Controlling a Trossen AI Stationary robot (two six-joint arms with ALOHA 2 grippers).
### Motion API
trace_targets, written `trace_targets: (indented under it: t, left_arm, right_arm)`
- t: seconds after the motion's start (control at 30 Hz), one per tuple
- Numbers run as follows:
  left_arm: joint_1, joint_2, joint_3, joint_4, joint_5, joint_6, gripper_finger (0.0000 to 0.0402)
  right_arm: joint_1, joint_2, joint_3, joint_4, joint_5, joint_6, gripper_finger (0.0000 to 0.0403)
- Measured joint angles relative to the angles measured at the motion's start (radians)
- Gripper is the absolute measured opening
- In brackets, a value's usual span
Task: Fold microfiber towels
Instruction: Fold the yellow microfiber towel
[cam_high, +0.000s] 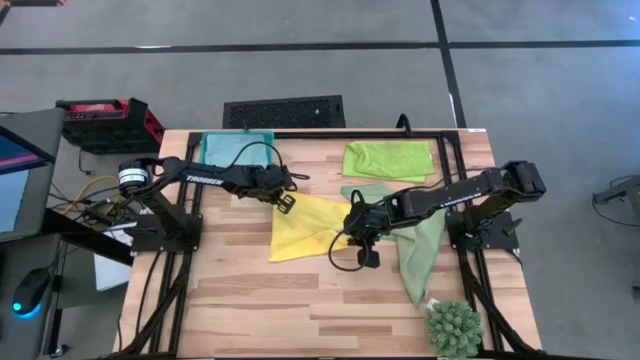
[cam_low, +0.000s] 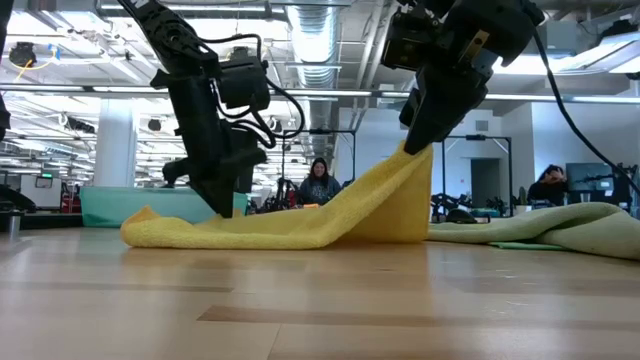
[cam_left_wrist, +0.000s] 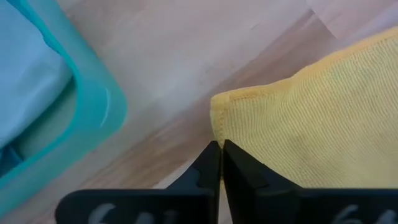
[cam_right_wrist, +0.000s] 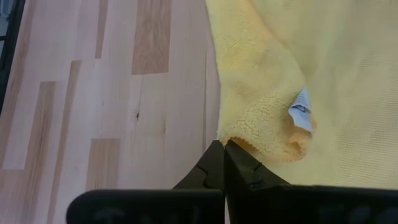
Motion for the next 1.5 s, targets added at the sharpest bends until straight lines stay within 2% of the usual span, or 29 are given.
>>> trace_targets:
  t: [0.13,0.27,0.47,0.6,1.03,1.17,1.37,1.5]
  left_arm:
    - [0.0,0.0,0.0,0.0,0.018,0.065,0.0021]
    - [0.0,0.0,0.0,0.001,0.017,0.056,0.0048]
    - [0.0,0.0,0.0,0.008,-0.055,0.062,0.0095]
    - [0.002,0.0,0.006,-0.004,-0.093,0.06,0.0112]
    - [0.002,0.0,0.197,-0.252,-0.209,0.206,0.0113]
    - [0.002,0.0,0.21,-0.266,-0.209,0.269,0.0113]
    - [-0.001,0.0,0.2,-0.295,-0.18,0.267,0.0113]
    - [-0.008,0.0,0.2,-0.313,-0.2,0.243,0.0116]
  right_arm:
    - [-0.008,0.0,0.0,0.0,0.0,0.0,0.0012]
    - [-0.016,0.0,0.0,0.001,0.0,0.0,0.0012]
    - [-0.02,0.0,0.0,0.003,0.0,0.0,0.0012]
    - [-0.02,0.0,0.0,0.003,0.0,0.0,0.0012]
    - [-0.019,0.0,0.0,-0.003,0.0,-0.007,0.0012]
    - [-0.019,0.0,0.0,-0.014,-0.001,-0.007,0.0012]
    - [-0.018,0.0,0.0,-0.013,-0.001,-0.008,0.0012]
    - [-0.017,0.0,0.0,-0.013,-0.001,-0.008,0.0012]
